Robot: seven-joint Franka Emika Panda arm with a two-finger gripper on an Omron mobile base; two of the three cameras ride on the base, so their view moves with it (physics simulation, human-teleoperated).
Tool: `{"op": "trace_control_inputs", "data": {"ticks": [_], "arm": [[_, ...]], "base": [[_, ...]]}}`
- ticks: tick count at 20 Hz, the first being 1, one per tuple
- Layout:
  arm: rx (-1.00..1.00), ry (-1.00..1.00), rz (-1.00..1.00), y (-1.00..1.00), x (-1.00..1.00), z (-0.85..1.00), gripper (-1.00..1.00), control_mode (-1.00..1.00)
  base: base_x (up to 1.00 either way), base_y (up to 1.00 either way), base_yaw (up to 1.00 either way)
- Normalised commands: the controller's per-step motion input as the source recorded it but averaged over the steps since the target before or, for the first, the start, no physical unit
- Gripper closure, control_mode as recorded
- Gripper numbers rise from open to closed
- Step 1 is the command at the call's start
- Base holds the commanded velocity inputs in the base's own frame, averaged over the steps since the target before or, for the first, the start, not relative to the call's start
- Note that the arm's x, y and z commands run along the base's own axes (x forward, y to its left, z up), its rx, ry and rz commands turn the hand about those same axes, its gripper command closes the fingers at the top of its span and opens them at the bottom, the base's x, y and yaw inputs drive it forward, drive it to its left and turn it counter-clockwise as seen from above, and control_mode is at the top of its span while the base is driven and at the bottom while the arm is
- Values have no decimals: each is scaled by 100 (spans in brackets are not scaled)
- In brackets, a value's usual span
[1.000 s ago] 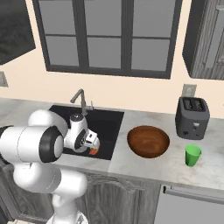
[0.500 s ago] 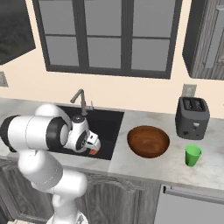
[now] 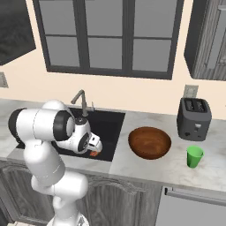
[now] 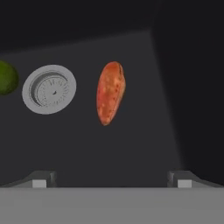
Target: Remove the lime and sweet potato from the sink. Then move the bowl and cup from the counter to the sink for washing.
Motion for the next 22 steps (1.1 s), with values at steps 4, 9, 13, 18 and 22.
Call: {"op": "trace_control_inputs", "data": {"ticks": [4, 9, 13, 18, 22], "arm": [[0, 3, 0, 0, 13, -15, -100, -100], [0, 2, 0, -1, 11, -14, -100, -100], [0, 0, 1, -3, 9, -12, -100, -100], [0, 0, 1, -2, 8, -13, -100, -100], [0, 0, 1, -1, 8, -14, -100, -100]], "base": [[0, 0, 0], [0, 0, 0], [0, 0, 0], [0, 0, 0], [0, 0, 0]]}}
